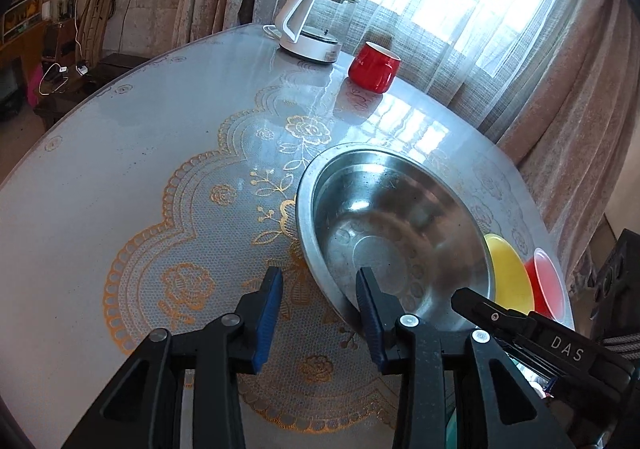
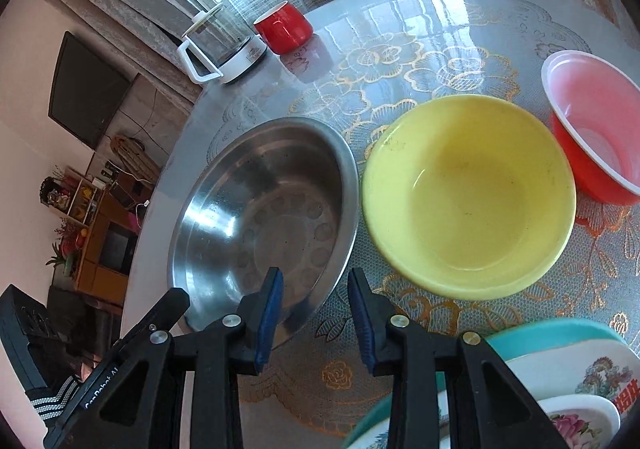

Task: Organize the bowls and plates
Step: 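Grasp the steel bowl's rim with both grippers, then slide the steel bowl with both grippers beside the plate stack and release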

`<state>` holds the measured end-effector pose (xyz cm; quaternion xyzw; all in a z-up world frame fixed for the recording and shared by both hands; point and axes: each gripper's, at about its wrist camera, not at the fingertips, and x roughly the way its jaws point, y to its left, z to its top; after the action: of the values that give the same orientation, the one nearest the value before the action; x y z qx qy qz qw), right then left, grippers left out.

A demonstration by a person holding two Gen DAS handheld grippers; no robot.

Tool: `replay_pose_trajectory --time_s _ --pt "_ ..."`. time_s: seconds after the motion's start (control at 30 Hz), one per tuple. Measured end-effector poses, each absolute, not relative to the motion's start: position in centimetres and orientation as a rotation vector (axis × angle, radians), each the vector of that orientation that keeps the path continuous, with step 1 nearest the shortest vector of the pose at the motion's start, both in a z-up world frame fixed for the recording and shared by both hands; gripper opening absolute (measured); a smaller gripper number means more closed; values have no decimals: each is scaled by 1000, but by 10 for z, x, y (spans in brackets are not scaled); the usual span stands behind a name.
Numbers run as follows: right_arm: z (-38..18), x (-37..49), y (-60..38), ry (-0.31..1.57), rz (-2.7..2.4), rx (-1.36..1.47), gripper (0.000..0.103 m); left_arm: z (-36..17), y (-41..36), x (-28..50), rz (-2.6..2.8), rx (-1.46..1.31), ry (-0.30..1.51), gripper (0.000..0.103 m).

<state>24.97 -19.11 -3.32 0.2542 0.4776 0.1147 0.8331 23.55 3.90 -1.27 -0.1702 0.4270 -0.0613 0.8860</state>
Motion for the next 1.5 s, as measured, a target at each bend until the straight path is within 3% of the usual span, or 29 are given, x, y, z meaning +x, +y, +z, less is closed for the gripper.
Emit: replay_pose_trajectory --time_s 0.07,0.93,1.5 --pt "-36 253 -187 1011 249 518 24 -13 34 237 -160 -350 885 23" --pt "-15 152 -129 1025 484 270 23 0 89 82 -94 -345 859 26" --pt "-24 131 -113 1038 502 187 29 -6 92 52 -42 -301 870 30"
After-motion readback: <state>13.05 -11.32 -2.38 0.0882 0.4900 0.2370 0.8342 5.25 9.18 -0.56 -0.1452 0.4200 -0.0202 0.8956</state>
